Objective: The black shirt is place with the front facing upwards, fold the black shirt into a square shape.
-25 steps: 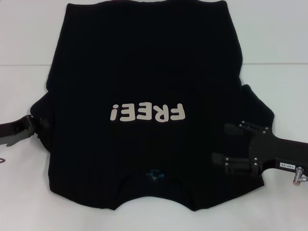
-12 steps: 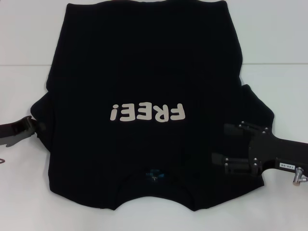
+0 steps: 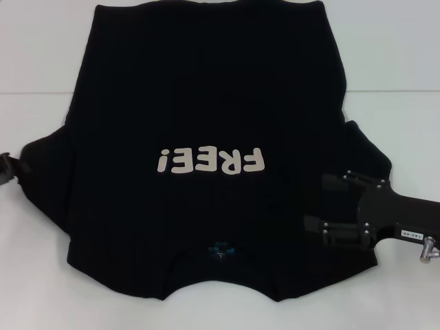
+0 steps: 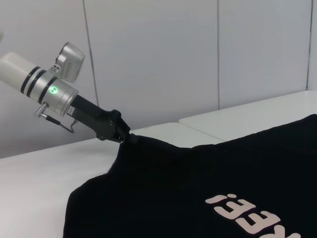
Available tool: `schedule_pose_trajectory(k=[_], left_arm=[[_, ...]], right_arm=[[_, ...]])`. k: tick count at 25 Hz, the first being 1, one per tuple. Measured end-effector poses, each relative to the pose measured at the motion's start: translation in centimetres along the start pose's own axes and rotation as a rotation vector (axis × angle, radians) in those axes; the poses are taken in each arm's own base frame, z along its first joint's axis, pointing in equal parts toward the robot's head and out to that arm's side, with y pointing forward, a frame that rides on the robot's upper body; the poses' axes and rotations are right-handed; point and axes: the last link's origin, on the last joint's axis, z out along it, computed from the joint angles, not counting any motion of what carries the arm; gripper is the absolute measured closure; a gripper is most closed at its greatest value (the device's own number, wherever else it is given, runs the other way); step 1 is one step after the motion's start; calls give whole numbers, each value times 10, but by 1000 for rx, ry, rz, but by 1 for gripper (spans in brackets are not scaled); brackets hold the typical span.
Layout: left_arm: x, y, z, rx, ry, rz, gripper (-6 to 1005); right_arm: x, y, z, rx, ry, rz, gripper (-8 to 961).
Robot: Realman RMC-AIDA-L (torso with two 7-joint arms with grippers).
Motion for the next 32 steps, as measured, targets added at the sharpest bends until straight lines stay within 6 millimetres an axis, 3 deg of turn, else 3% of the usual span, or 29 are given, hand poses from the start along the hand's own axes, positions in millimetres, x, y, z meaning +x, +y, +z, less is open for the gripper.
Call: schedule_pose_trajectory(k=[6,14,25,32], left_arm=[[20,1,-7,11,38,33,999],[30,6,-7,12,49,59,998],[30,6,-7,12,46,57,998],[13,-12,-15,39,35,-7,998]], right_arm=[[-1,0,-1,1,-6,1,11],[-1,0,0,0,-6,0,11],[-1,0,0,-1,-6,1,12],[-1,0,0,0,-6,2,12]])
